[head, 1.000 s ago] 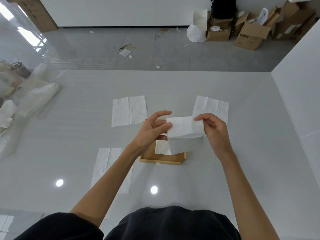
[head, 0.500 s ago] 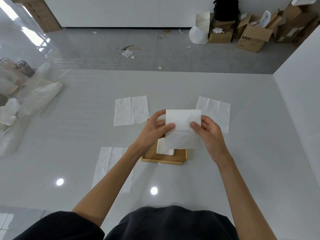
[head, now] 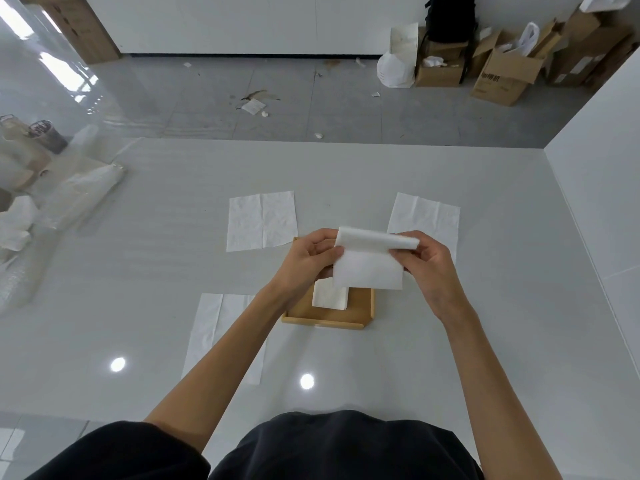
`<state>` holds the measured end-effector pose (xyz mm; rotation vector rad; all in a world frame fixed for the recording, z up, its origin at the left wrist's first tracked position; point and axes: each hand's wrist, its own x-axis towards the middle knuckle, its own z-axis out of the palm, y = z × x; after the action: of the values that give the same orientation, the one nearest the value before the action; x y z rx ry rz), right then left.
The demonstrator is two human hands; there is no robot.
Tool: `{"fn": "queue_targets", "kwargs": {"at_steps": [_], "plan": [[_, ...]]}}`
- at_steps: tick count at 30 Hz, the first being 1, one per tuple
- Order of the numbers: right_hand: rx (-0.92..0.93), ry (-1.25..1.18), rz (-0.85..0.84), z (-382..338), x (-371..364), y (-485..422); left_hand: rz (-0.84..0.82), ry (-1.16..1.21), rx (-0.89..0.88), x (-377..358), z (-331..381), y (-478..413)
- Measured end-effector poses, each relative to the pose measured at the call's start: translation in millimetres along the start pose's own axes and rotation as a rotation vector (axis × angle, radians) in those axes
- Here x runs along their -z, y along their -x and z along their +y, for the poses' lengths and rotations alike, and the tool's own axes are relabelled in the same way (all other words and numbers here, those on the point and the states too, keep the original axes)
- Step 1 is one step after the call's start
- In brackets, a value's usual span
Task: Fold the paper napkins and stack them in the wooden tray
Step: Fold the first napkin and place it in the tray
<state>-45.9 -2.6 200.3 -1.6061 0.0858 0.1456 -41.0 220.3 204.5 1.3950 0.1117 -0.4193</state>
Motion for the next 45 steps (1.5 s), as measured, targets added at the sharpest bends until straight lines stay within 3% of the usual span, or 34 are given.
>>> {"fn": "queue_targets", "kwargs": {"at_steps": [3, 9, 16, 18, 21, 23, 29, 34, 37, 41, 43, 45], "plan": [[0.058, 0.020, -0.026, -1.6, 0.3, 0.7, -0.017, 0.113, 0.038, -2.6, 1.7, 1.0], [0.153, 0.172, 0.017, -2.3, -2.8, 0.6, 0.039, 0.417, 0.293, -5.9, -0.4, -0.5], [0.220, 0.200, 0.002, -5.1, -4.2, 5.0, -0.010, 0.173, 0.200, -4.8, -1.9, 5.9], [0.166, 0.119, 0.000, -4.7, -4.2, 7.5, 0.006, 0.180, 0.185, -4.2, -1.7, 7.6], [-0.115, -0.255, -0.058, -6.5, -2.9, 12.4, 0.035, 0.176, 0.145, -4.0, -0.9, 12.0], [-0.230, -0.300, -0.057, -7.3, -5.0, 15.3, 0.051, 0.180, 0.119, -4.4, -1.6, 15.4], [-0.079, -0.022, 0.033, -11.7, -17.8, 20.1, -0.084, 0.221, 0.193, 0.3, -5.1, 36.9], [0.034, 0.252, -0.184, -40.7, -25.5, 15.6, -0.296, 0.144, 0.231, -4.9, 3.2, 56.0], [0.225, 0.489, -0.211, -45.8, -32.0, 15.4, -0.272, 0.147, 0.177, -13.0, 7.0, 61.3], [0.583, 0.945, -0.407, -40.1, -34.6, 32.9, -0.220, 0.221, 0.124, -10.5, 5.7, 68.8], [0.638, 1.122, -0.430, -35.3, -36.1, 32.1, -0.231, 0.244, 0.113, -6.4, 4.6, 73.7], [0.561, 1.218, -0.319, -32.2, -36.0, 23.3, -0.258, 0.268, 0.110, -2.5, 3.5, 79.1]]}}
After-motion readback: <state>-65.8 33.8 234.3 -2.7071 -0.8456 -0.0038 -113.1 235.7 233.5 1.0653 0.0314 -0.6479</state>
